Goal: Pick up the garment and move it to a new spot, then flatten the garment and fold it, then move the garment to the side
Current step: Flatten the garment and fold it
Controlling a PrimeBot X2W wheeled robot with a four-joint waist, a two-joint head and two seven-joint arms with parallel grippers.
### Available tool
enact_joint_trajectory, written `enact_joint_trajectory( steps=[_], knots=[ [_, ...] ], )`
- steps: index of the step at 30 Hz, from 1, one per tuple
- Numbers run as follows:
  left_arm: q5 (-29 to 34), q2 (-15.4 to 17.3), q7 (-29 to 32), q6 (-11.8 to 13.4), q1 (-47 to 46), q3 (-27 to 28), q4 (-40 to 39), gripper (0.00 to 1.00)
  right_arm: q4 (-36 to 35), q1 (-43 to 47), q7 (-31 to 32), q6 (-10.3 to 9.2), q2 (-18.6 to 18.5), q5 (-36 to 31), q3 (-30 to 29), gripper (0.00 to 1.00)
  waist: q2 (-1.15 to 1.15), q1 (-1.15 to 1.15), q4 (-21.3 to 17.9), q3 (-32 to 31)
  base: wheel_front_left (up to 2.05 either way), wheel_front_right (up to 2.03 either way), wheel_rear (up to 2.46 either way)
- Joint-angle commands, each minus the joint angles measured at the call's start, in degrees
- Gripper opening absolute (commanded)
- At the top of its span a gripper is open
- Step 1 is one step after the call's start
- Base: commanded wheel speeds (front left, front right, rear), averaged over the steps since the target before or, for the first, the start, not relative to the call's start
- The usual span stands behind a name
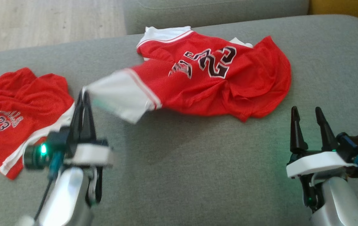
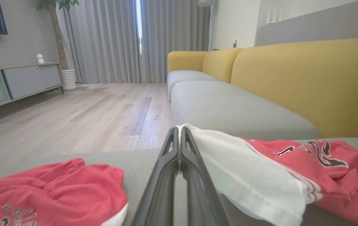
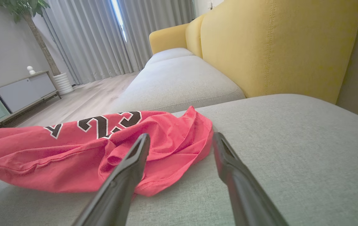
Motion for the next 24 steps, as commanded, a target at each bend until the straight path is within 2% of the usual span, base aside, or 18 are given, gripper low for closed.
enact_joint_trajectory(
  steps=[1, 5, 6, 7, 10, 14, 20, 24],
  knots=[
    [0.75, 1.85, -0.53, 0.5, 0.96, 2.88, -1.81, 0.0, -1.01, -0.53, -0.45, -0.04, -0.16, 0.25, 1.95, 1.0, 0.0, 0.0, 0.8, -0.49, 0.0, 0.0, 0.0],
    [0.82, 2.1, -0.53, 0.69, 3.51, 3.85, -0.25, 0.0, -0.04, -0.49, -0.12, -0.04, -0.16, 0.2, 2.54, 1.0, 0.0, 0.0, 1.37, -0.86, 0.0, 0.0, 0.0],
    [0.75, 2.07, -0.54, 0.98, 4.11, 4.23, 0.56, 0.7, 0.21, -0.49, 0.05, -0.04, -0.16, 0.14, 2.82, 1.0, 0.0, 0.0, 1.46, -0.96, 0.0, 0.0, 0.0],
    [0.66, 1.99, -0.54, 1.1, 4.49, 4.52, 1.31, 1.0, 0.38, -0.49, 0.11, -0.04, -0.16, 0.1, 2.96, 1.0, 0.0, 0.0, 1.56, -1.06, 0.0, 0.0, 0.0],
    [0.49, 1.5, -0.54, 0.76, 4.96, 5.19, 2.11, 1.0, 0.73, -0.48, 0.2, -0.04, -0.16, 0.04, 3.22, 1.0, 0.0, 0.0, 1.76, -1.44, 0.0, 0.0, 0.0],
    [0.95, 0.28, -0.54, -0.62, 5.24, 5.88, -0.59, 1.0, 0.21, -0.47, 0.08, -0.04, -0.16, 0.18, 3.26, 1.0, 0.0, 0.0, 2.23, -1.96, 0.0, 0.0, 0.0],
    [0.69, -2.27, -0.54, -7.31, 7.07, 5.65, -7.78, 1.0, -1.77, 0.37, -0.21, -0.04, -0.16, 0.54, 4.27, 1.0, 0.0, 0.0, 3.0, -2.89, 0.0, 0.0, 0.0],
    [1.5, -3.49, -0.54, -9.45, 9.71, 5.19, -9.26, 1.0, -3.03, 1.37, -0.37, -0.04, -0.16, 1.11, 5.48, 1.0, 0.0, 0.0, 3.17, -3.5, 0.0, 0.0, 0.0]
  ],
)
